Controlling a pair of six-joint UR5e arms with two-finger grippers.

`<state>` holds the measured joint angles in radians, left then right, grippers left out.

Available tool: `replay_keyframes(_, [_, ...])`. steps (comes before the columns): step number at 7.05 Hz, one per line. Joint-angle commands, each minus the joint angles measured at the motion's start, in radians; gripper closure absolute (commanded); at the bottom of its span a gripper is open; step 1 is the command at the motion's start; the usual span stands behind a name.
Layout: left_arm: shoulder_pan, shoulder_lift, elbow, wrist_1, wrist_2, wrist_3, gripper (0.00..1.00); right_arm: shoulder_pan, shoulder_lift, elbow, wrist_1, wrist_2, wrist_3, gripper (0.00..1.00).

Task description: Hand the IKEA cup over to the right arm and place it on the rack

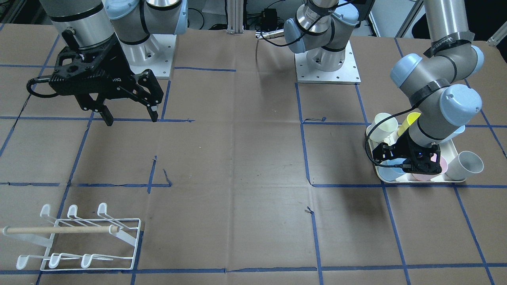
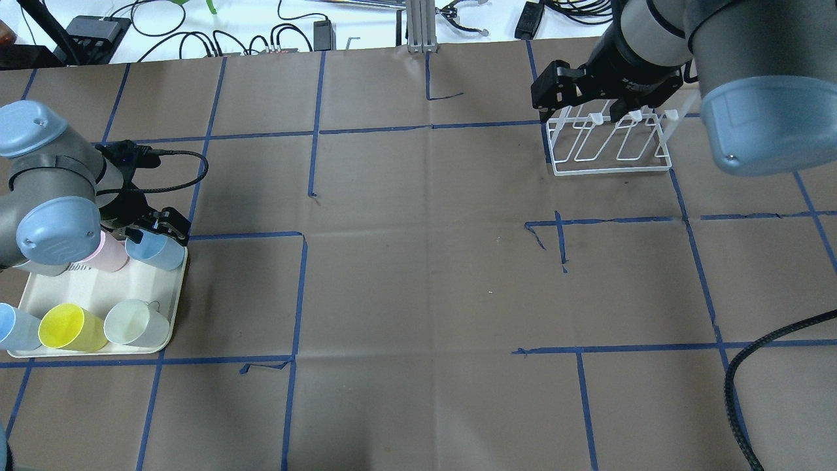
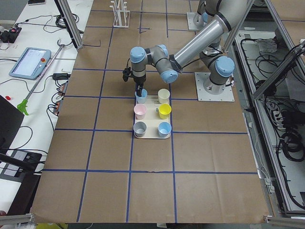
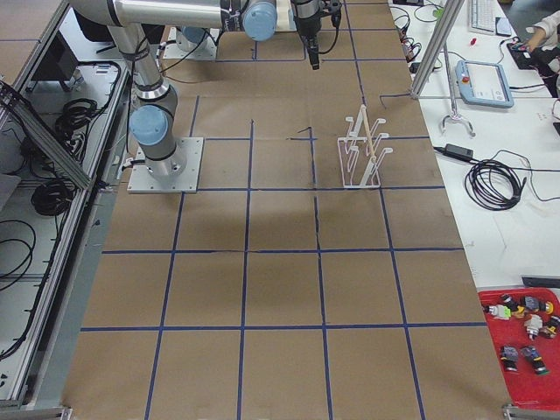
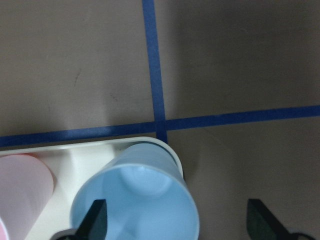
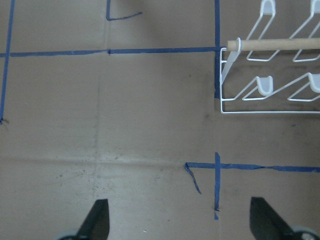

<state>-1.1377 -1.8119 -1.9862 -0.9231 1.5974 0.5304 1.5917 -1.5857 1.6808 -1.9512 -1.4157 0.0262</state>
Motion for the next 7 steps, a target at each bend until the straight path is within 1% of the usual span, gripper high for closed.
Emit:
replay_keyframes(1, [0.003, -0.003, 0.001, 0.003, 0.001, 0.0, 0.67, -0.001, 0.007, 0.043, -0.075, 0.05, 0.088, 0.0])
replay_keyframes(2, [0.003, -0.001, 0.003, 0.003, 0.001, 0.0, 0.85, -0.001, -0.003, 0.112, -0.204, 0.05, 0.104, 0.0])
replay_keyframes(3, [0.003, 0.002, 0.004, 0.001, -0.001, -0.001, 1.0, 0.001, -0.034, 0.187, -0.291, 0.05, 0.157, 0.0])
replay_keyframes(4, [0.006, 0.012, 0.007, 0.001, -0.008, -0.009, 1.0, 0.001, -0.072, 0.247, -0.373, 0.053, 0.209, 0.0])
replay_keyframes(5, [0.007, 0.028, 0.01, 0.0, -0.005, -0.01, 1.0, 0.001, -0.074, 0.266, -0.389, 0.129, 0.325, 0.0])
replay_keyframes(6, [0.009, 0.051, 0.015, -0.009, -0.001, -0.012, 1.0, 0.001, -0.062, 0.272, -0.434, 0.249, 0.474, 0.0])
replay_keyframes(7, [0.01, 0.099, 0.021, -0.044, 0.001, -0.013, 1.0, 0.001, -0.062, 0.287, -0.467, 0.294, 0.595, 0.0])
